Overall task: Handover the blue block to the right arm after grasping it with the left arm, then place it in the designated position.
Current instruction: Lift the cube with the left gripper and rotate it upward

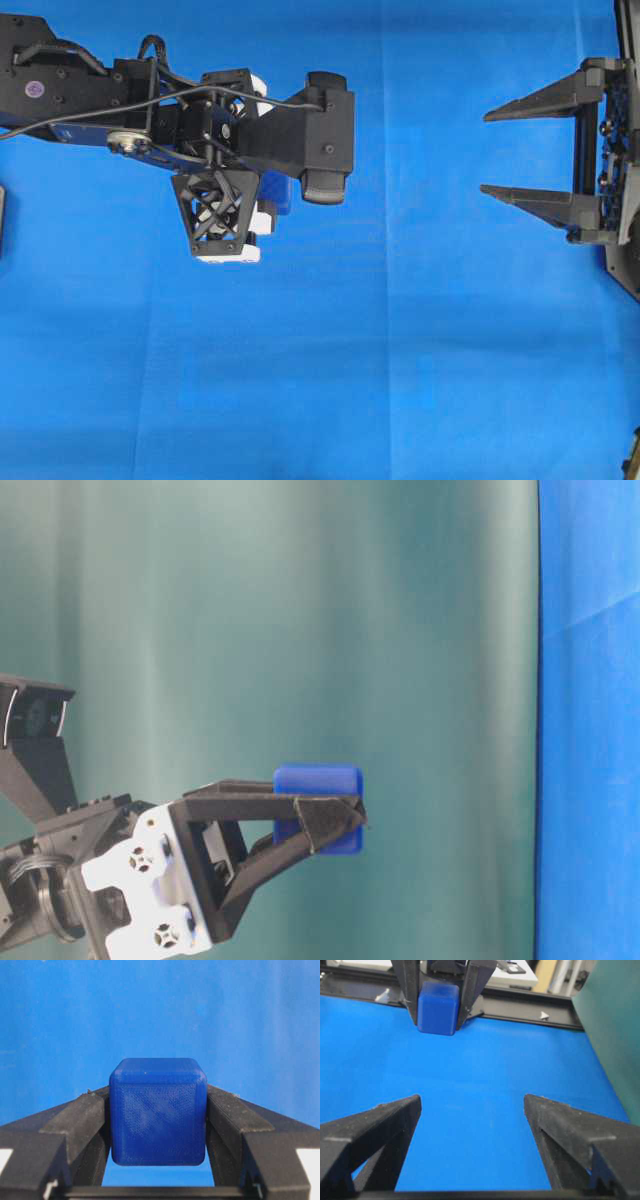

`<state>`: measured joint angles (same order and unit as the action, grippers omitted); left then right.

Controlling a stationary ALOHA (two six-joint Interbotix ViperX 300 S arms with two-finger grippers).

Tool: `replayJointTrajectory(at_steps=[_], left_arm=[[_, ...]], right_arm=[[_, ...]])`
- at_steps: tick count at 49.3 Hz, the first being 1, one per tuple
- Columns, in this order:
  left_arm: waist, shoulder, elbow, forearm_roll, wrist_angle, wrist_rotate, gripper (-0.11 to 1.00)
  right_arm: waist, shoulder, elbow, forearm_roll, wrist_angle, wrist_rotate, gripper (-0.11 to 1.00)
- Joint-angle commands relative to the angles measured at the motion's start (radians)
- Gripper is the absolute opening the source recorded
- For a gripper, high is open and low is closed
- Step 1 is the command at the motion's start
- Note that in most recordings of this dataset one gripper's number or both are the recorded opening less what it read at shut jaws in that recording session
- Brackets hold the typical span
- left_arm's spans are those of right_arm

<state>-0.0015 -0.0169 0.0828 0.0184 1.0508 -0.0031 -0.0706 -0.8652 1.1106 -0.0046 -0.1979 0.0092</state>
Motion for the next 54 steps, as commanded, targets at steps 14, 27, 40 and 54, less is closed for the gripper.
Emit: replayJointTrajectory(at_steps=[14,27,40,54], left_arm=[[0.000,-0.092,-0.015,0.002,-0.003,-0.002,0.46],[-0.002,-0.110,0.012,0.003,-0.058,-0.005,0.46],[0.000,-0.204,0.156,0.003,-0.351,-0.005,0.46],[0.005,-0.336,0.342,0.002,-0.733,-0.018,0.46]], right_arm=[[0.000,0.003,-0.028,0.000,-0.005,0.002,0.98],[0.000,0.003,-0.028,0.000,-0.003,0.002,0.98],[0.000,0.002,-0.029,-0.002,-0.002,-0.002,0.98],[-0.002,0.000,-0.031,-0.026,0.000,-0.017,0.98]])
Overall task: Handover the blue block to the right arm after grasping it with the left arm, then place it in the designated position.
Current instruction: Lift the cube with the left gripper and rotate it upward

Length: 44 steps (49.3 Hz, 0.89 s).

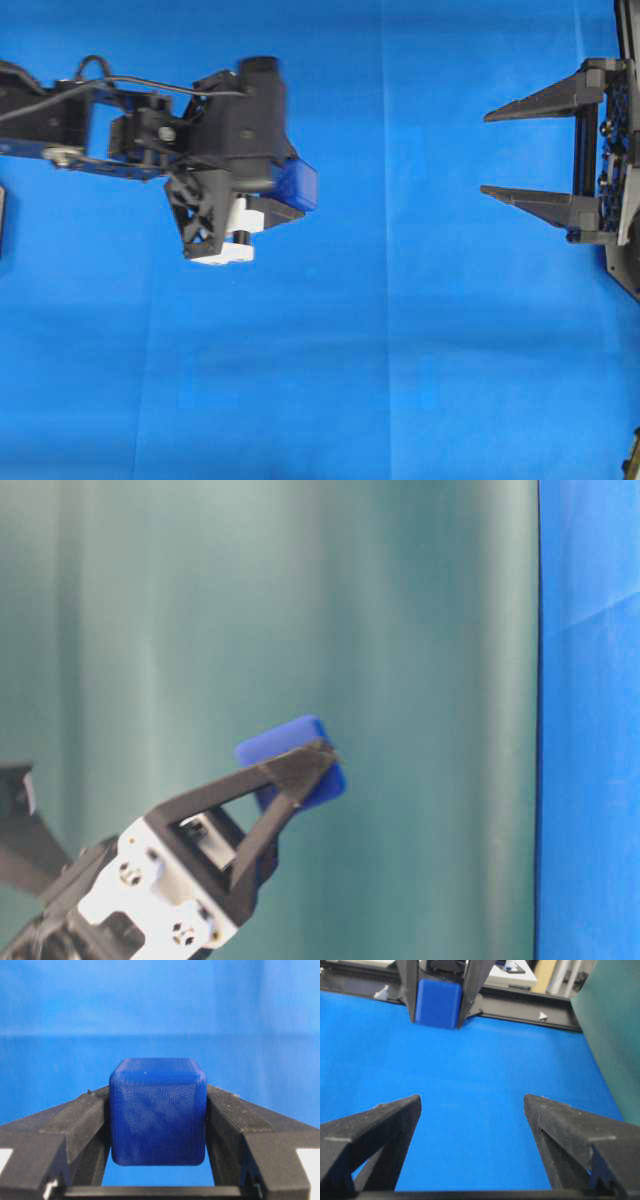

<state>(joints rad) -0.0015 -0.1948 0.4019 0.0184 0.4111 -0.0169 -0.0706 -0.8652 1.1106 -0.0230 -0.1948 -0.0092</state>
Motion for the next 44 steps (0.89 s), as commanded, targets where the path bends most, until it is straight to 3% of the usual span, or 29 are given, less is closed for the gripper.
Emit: replayJointTrajectory(at_steps=[1,14,19,38,44], left_arm=[[0.005,-0.164,0.035,0.002,-0.118,-0.005,0.46],[0.011,-0.206,0.210,0.002,-0.511,0.015,0.46],[0.023,-0.215,0.258,0.000,-0.606,0.015,0.46],[0.029,-0.218,0.275,-0.002,-0.638,0.014,0.46],[0.029,-0.219,0.275,-0.005,-0.638,0.005,0.46]], right_arm=[[0.000,-0.002,-0.032,-0.011,-0.005,0.002,0.98],[0.000,-0.002,-0.034,-0.040,-0.009,0.000,0.98],[0.000,-0.003,-0.035,-0.055,-0.009,0.000,0.98],[0.000,-0.003,-0.043,-0.066,-0.003,-0.006,0.98],[0.000,-0.005,-0.061,-0.107,0.026,-0.055,0.98]])
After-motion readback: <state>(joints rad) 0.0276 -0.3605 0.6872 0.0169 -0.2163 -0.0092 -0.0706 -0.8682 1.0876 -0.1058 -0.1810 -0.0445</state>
